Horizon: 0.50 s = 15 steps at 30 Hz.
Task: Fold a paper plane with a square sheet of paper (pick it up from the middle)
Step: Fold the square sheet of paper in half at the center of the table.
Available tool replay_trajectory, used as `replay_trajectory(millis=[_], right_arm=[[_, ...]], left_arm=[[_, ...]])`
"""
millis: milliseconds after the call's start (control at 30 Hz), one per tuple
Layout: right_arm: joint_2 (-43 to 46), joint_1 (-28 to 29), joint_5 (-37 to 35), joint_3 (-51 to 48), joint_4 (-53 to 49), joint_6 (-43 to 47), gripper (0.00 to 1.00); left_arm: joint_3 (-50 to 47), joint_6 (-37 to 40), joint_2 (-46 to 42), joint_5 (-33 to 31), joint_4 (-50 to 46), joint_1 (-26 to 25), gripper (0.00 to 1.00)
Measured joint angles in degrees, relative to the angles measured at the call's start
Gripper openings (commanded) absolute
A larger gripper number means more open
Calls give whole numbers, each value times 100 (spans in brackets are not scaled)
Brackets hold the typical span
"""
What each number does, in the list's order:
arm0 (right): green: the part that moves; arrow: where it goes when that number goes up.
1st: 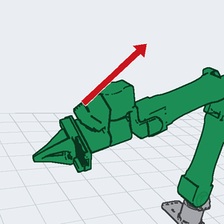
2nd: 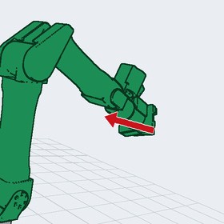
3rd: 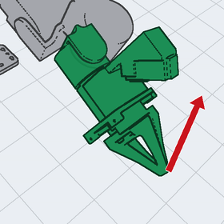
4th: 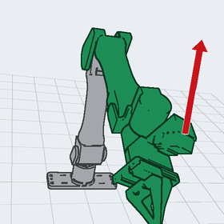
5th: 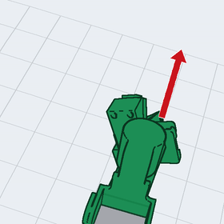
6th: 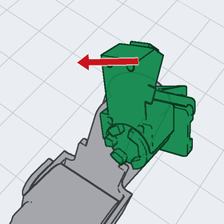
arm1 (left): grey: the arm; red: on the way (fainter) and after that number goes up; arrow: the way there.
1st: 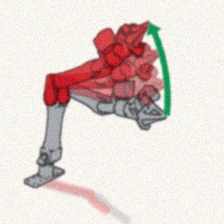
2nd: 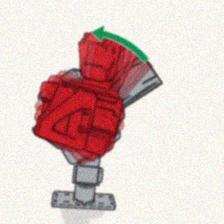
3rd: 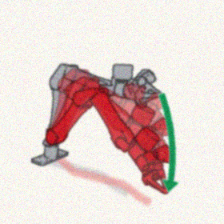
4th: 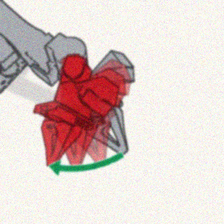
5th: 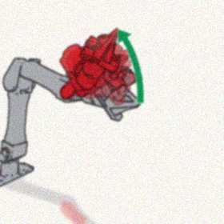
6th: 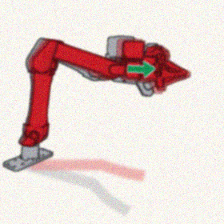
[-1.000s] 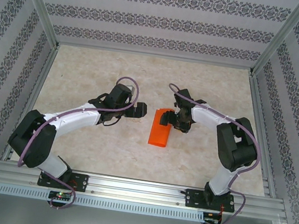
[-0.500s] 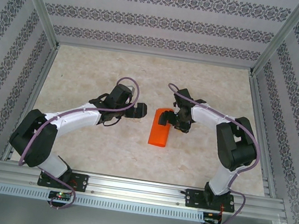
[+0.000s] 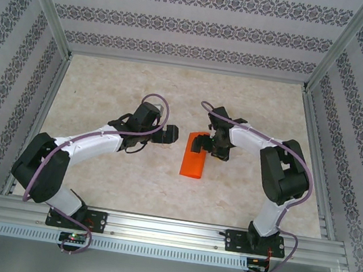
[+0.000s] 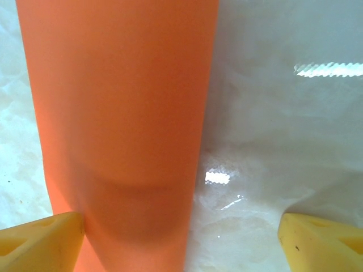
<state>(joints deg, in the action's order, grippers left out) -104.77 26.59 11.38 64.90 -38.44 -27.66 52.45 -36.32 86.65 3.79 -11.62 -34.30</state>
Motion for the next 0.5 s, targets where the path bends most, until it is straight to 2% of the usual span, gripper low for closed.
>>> replay_trajectory(millis=[267, 333, 400, 500], right_arm=[[-20, 4, -50, 17, -20, -2, 89], [-31, 7, -66, 26, -33, -2, 89], [-48, 7, -87, 42, -48, -2, 88], [-63, 7, -118, 61, -70, -2, 88]], left_arm=[[0, 0, 0, 0, 0, 0, 99], [0, 0, 0, 2, 0, 0, 97], [0, 4, 0, 26, 0, 0, 90], [0, 2, 31, 94, 9, -2, 69]])
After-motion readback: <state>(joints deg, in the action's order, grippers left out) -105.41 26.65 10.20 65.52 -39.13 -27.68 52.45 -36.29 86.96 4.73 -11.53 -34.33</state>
